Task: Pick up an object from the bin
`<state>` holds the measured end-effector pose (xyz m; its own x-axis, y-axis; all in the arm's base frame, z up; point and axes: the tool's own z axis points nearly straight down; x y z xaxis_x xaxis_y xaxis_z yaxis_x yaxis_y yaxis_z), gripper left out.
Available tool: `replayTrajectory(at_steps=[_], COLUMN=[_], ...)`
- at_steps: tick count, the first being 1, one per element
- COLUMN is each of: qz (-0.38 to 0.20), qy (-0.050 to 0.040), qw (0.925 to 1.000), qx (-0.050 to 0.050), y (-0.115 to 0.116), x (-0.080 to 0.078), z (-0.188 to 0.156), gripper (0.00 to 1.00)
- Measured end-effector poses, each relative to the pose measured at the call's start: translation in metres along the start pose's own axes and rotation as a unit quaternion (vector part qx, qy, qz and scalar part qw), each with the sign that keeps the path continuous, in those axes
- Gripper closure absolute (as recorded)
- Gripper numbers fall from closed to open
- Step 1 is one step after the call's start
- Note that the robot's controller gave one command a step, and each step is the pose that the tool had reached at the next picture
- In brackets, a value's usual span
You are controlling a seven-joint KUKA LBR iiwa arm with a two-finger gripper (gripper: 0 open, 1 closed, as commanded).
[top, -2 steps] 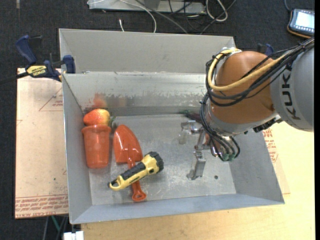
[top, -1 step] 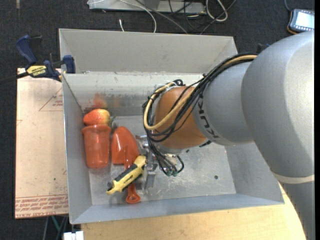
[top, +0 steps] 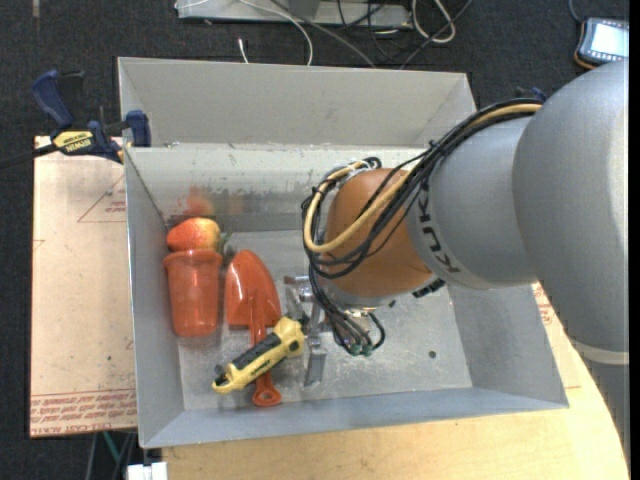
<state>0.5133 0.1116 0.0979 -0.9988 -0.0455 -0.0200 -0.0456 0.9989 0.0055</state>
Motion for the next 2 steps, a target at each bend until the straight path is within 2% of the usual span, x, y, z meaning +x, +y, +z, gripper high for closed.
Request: replayTrajectory(at_steps=[1,2], qz=[-0.206,-0.15], qy=[-0.009,-0.0032], qw=[0.9786,0.9888], qx=[0.0,0.0], y=[0.014,0.029], x=[0.003,0.001], z=[-0.003,0.028], gripper=[0.0,0.0])
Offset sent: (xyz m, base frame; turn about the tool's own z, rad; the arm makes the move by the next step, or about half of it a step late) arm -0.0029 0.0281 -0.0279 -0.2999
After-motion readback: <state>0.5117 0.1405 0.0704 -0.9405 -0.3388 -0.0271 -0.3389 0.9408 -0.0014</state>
